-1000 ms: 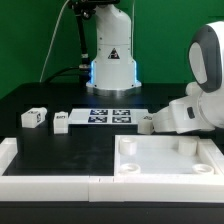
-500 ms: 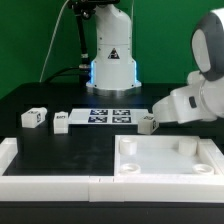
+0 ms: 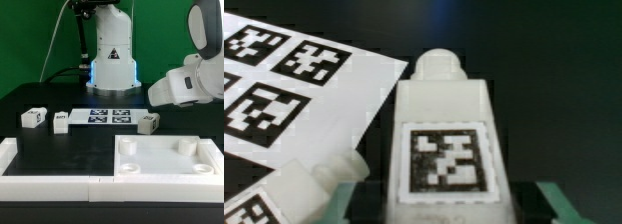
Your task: Assemble one leg
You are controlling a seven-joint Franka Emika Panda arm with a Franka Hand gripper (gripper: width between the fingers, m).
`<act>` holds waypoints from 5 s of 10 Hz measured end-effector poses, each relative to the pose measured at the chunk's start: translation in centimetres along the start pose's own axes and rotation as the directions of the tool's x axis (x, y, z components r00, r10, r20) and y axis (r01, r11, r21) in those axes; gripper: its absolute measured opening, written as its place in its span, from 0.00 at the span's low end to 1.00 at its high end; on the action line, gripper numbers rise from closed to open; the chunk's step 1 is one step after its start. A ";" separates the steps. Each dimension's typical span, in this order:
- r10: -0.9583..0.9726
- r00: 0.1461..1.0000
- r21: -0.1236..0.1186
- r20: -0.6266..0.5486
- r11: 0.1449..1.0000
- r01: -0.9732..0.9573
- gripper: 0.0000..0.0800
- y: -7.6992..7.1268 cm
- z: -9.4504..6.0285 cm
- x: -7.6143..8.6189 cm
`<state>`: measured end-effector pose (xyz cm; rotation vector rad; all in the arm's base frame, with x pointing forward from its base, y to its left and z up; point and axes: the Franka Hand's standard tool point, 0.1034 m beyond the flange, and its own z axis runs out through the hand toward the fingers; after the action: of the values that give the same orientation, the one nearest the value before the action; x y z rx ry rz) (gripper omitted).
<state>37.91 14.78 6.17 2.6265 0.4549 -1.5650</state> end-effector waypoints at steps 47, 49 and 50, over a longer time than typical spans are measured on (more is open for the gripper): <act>-0.154 -0.034 -0.150 -0.988 0.985 -0.082 0.36 9.4 -21.7 7.5; -0.152 -0.043 -0.148 -0.987 0.985 -0.086 0.36 9.5 -21.6 7.6; -0.151 -0.039 -0.147 -0.988 0.986 -0.084 0.36 9.5 -21.4 7.9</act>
Offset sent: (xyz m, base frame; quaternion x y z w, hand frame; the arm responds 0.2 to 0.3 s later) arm 0.0229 -0.0100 0.0262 -0.0206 0.3166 -0.0347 0.9477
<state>62.24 11.58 8.72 3.0263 0.5821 0.8806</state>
